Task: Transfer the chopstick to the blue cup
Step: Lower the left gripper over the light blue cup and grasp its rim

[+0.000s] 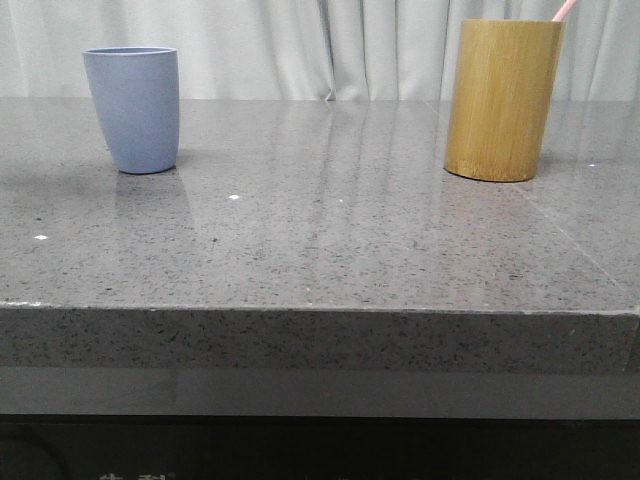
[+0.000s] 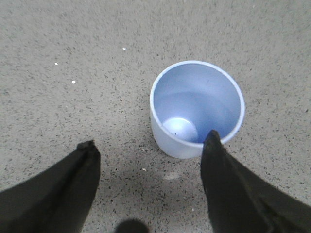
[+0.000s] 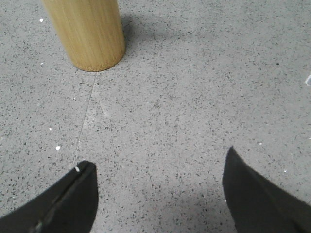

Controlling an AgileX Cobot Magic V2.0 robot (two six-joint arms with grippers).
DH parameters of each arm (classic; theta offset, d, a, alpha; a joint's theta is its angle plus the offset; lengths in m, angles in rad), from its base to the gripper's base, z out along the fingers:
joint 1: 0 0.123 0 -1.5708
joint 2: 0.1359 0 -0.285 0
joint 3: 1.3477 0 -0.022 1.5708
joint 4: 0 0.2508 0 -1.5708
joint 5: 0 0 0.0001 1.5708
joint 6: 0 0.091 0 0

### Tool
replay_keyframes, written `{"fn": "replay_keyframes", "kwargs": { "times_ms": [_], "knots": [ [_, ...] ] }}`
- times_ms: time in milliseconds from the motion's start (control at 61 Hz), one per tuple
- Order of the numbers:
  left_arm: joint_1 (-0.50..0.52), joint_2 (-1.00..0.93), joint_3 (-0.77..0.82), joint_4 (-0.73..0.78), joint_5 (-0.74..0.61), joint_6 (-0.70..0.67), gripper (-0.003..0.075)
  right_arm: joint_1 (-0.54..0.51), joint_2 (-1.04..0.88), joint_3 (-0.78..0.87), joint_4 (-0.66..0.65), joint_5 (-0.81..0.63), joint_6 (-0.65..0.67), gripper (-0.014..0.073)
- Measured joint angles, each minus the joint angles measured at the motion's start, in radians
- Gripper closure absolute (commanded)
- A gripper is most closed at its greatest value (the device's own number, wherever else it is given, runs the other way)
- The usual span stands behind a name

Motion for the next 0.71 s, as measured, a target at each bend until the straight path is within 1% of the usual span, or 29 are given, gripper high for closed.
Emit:
{"fn": "replay_keyframes", "kwargs": {
  "times_ms": [246,459,574,705],
  "knots": [
    [0.0,0.197,-0.208,0.002,0.137,0.0,0.0282,0.0,0.0,0.0,0.0,0.004,0.0,0.0043],
    [0.0,0.321,-0.328,0.002,0.193,0.0,0.0284,0.0,0.0,0.0,0.0,0.006,0.0,0.0043],
    [0.0,0.362,-0.366,0.002,0.208,0.0,0.0344,0.0,0.0,0.0,0.0,0.006,0.0,0.0043],
    [0.0,0.388,-0.393,0.002,0.231,0.0,0.0472,0.0,0.0,0.0,0.0,0.006,0.0,0.0043]
  ]
}}
